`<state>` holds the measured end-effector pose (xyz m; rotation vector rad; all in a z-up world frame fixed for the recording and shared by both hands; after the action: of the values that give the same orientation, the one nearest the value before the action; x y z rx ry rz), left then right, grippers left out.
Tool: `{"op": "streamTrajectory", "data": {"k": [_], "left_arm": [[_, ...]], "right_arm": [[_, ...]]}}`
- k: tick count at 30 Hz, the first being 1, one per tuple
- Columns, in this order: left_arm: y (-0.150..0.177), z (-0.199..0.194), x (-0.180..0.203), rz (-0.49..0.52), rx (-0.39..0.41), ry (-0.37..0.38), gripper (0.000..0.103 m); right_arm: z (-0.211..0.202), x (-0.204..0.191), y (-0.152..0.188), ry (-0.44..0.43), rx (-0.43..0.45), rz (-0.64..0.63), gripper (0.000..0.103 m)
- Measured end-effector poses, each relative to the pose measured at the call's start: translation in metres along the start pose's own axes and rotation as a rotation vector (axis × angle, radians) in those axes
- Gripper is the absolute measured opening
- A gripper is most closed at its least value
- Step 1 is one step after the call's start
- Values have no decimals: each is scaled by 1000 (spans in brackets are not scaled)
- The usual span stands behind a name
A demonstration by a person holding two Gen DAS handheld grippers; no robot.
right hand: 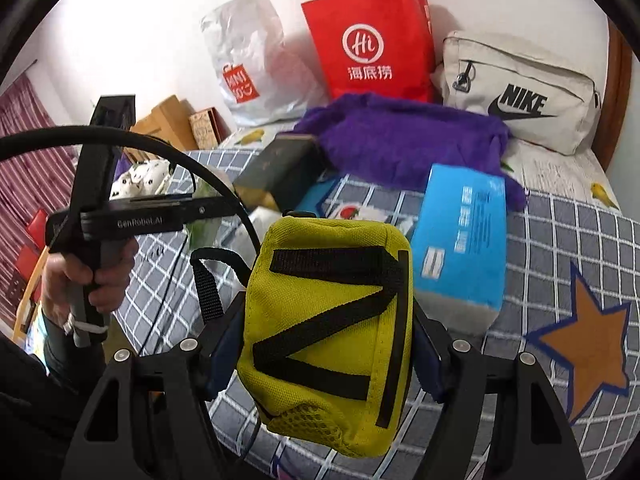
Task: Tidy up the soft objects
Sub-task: 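Carry the tissue pack and yellow pouch onto the purple towel with both grippers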
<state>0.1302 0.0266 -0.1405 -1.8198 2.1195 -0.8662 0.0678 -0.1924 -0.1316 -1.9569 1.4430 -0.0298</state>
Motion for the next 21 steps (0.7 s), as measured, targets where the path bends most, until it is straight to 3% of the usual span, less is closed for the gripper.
{"op": "streamTrajectory", "data": {"k": [13,21], "left_arm": [[-28,1,-5,27,34,-47,58],[-38,-2,-26,-4,39,-98,58]], "right_arm": [[-7,10,-40,14,72,-4,72],[2,27,-67,35,94,13,72]]}}
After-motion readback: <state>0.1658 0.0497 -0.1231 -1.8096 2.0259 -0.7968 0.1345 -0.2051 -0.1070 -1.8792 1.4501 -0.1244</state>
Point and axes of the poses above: each gripper's, at about its wrist camera, not at the fingertips, and z roughly the way its jaws point, x to its right, y to its underside, the point moved 4 cm from there along z, roughly the way its jaws point, and after that the axes turned 3 degrees about z, right-handed, at the moved point
